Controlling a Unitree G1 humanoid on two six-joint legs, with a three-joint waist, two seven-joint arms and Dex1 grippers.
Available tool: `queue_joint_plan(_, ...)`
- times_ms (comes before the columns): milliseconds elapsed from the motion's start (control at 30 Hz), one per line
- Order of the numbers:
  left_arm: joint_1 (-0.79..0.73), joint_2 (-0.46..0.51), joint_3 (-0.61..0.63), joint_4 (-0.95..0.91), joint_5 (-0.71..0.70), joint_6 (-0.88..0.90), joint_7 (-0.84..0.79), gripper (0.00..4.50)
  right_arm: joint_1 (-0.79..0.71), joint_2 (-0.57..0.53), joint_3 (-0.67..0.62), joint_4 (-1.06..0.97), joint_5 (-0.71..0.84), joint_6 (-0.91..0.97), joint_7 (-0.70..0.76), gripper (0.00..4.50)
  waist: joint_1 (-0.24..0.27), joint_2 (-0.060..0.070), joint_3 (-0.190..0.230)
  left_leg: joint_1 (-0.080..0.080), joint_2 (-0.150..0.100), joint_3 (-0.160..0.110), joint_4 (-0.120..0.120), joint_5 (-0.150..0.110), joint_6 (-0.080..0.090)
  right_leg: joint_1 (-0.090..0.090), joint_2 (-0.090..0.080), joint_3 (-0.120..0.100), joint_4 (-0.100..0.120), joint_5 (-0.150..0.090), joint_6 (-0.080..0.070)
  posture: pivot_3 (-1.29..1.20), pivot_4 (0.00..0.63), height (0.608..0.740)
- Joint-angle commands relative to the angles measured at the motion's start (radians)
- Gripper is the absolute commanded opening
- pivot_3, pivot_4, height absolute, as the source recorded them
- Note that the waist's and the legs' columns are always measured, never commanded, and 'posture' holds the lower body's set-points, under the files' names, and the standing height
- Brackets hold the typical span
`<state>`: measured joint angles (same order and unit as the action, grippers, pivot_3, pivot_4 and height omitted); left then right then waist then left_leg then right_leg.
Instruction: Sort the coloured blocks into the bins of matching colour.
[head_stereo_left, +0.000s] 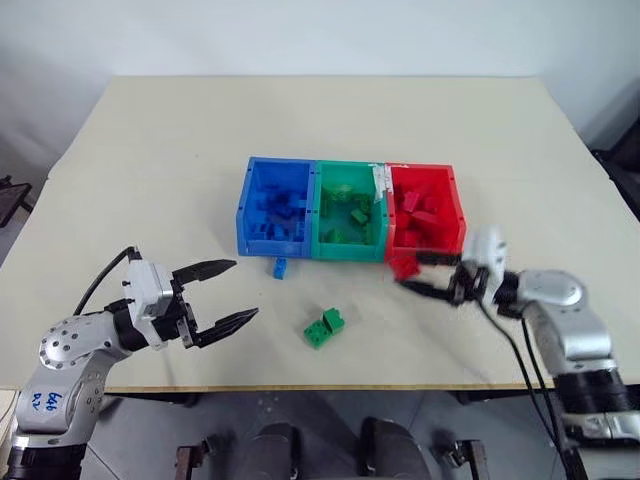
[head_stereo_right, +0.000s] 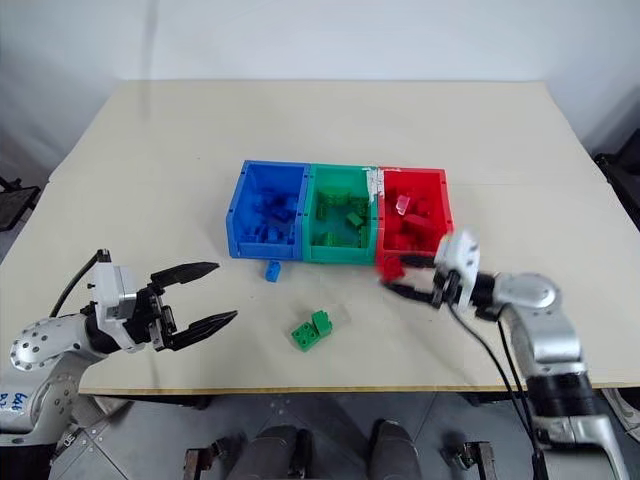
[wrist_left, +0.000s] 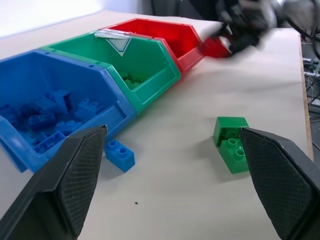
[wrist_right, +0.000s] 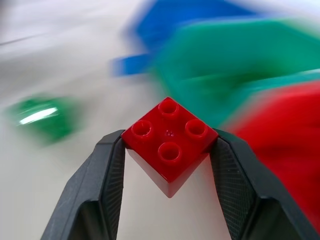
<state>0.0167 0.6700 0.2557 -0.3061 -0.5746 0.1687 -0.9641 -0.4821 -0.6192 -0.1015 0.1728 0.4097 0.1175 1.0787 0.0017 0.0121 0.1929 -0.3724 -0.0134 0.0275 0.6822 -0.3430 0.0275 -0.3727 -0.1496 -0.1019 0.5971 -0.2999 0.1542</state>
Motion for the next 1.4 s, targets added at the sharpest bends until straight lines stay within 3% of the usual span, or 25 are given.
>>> queue_joint_plan(33,0.003,0.009,0.002,-0.025,0.009,-0.013,-0.009,4.5,-0.129,0.015,-0.047,0.131,-0.024,-0.009,-0.104,2.1,-0.004,0.0,0.0,0.0,0.0,0.0,0.0,0.0,0.0,0.0,0.0,0.0,0.0,0.0,0.0,0.0,0.15,0.74)
queue_joint_plan(167,-0.017,0.009,-0.006,-0.015,0.015,-0.01,-0.007,4.5,-0.233,0.016,0.002,0.278,-0.117,-0.077,-0.125,2.1,-0.005,0.0,0.0,0.0,0.0,0.001,-0.001,0.0,0.0,-0.001,0.0,0.0,0.0,0.0,0.0,0.0,0.15,0.74)
queue_joint_plan(400,-0.028,0.005,-0.003,-0.009,0.009,0.0,-0.001,4.5,-0.269,0.025,-0.012,0.341,-0.112,-0.165,-0.064,4.45,-0.005,0.0,0.0,-0.002,0.0,0.0,0.0,0.0,0.0,-0.002,0.0,0.0,0.0,0.0,0.0,0.0,0.15,0.74)
queue_joint_plan(533,-0.021,0.017,0.013,0.035,0.053,-0.024,0.013,4.5,-0.188,0.007,-0.082,0.229,0.01,-0.17,0.059,4.49,-0.002,0.0,0.0,-0.002,0.0,0.0,0.0,0.0,0.0,-0.002,0.0,-0.001,0.0,0.0,0.0,0.0,0.15,0.74)
queue_joint_plan(700,-0.042,0.119,0.08,0.241,0.091,-0.074,-0.067,4.5,0.041,-0.042,-0.129,0.01,0.101,-0.166,0.172,4.49,-0.001,0.0,0.0,-0.002,0.0,0.0,-0.001,0.0,0.0,-0.002,0.001,-0.002,0.0,0.0,0.0,0.0,0.15,0.74)
queue_joint_plan(733,-0.037,0.133,0.081,0.256,0.089,-0.075,-0.088,4.5,0.108,-0.094,-0.124,-0.02,0.115,-0.142,0.253,4.49,-0.002,0.0,0.0,-0.002,0.0,0.001,-0.001,0.0,0.001,-0.002,0.0,-0.002,0.0,0.0,0.0,0.0,0.15,0.74)
queue_joint_plan(800,-0.028,0.15,0.079,0.268,0.085,-0.064,-0.114,4.5,0.209,-0.165,-0.125,-0.055,0.131,-0.133,0.365,4.49,0.004,0.0,0.0,-0.002,0.0,0.003,0.0,-0.001,0.002,-0.002,-0.001,-0.001,-0.001,0.0,0.001,0.0,0.15,0.74)
queue_joint_plan(933,-0.018,0.15,0.054,0.221,0.073,-0.019,-0.119,4.5,0.292,-0.211,-0.153,-0.064,0.15,-0.135,0.402,4.49,-0.002,0.0,0.0,-0.001,0.001,0.004,0.0,-0.001,0.003,-0.001,-0.001,-0.001,-0.001,0.0,0.001,0.0,0.15,0.74)
queue_joint_plan(1167,-0.118,0.167,-0.111,-0.035,0.018,0.292,-0.046,4.5,0.315,-0.196,-0.155,-0.066,0.141,-0.167,0.391,4.49,0.002,0.0,0.0,0.001,0.002,0.006,0.0,-0.002,0.002,-0.001,0.0,0.001,0.0,0.001,0.0,0.0,0.15,0.74)
queue_joint_plan(1267,-0.281,0.167,-0.276,-0.098,0.122,0.487,0.07,4.5,0.302,-0.188,-0.148,-0.062,0.137,-0.166,0.378,4.49,0.016,0.0,0.0,0.001,0.002,0.006,0.001,-0.002,0.002,-0.001,0.0,0.001,0.001,0.001,0.0,0.0,0.15,0.74)
queue_joint_plan(1400,-0.479,0.089,-0.397,-0.14,0.08,0.71,0.137,4.5,0.297,-0.179,-0.143,-0.067,0.135,-0.165,0.367,4.49,0.024,0.0,0.0,0.002,0.001,0.006,0.002,-0.002,0.002,-0.001,0.0,0.002,0.003,0.001,0.0,0.0,0.15,0.74)
